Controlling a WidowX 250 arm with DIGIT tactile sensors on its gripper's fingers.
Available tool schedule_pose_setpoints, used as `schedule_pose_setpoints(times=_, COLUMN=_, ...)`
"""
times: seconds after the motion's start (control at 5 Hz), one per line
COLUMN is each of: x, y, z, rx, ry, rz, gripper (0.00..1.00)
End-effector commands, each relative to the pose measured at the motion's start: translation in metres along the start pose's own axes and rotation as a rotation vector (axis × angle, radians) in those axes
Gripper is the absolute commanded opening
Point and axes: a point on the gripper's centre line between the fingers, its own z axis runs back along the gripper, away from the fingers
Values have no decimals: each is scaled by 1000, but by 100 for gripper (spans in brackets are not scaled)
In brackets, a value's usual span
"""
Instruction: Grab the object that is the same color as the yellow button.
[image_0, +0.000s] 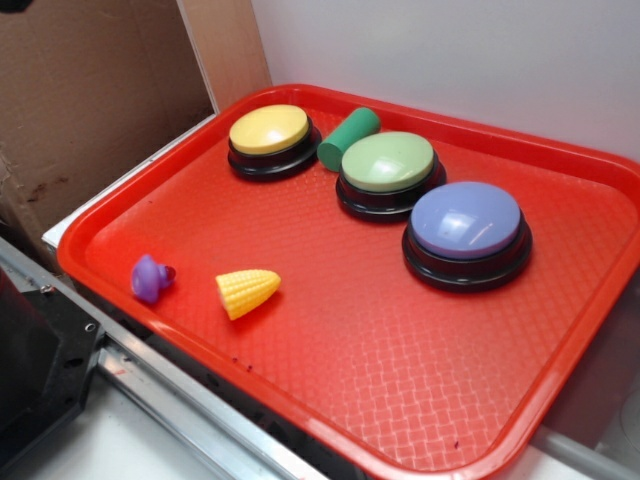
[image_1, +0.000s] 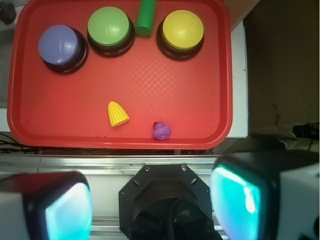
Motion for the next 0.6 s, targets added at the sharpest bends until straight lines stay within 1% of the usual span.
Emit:
schedule_pose_setpoints(times=0.0, x=0, y=0, z=0, rx=0, ry=0, rz=0, gripper=100)
schedule_pose_setpoints(times=0.2, x=7, y=-7, z=-20, rx=-5, ry=-22, rz=-1, gripper=100)
schedule_pose_setpoints(times=0.4, x=14, y=-16, z=-41, rx=-5, ry=-58, rz=15, gripper=100)
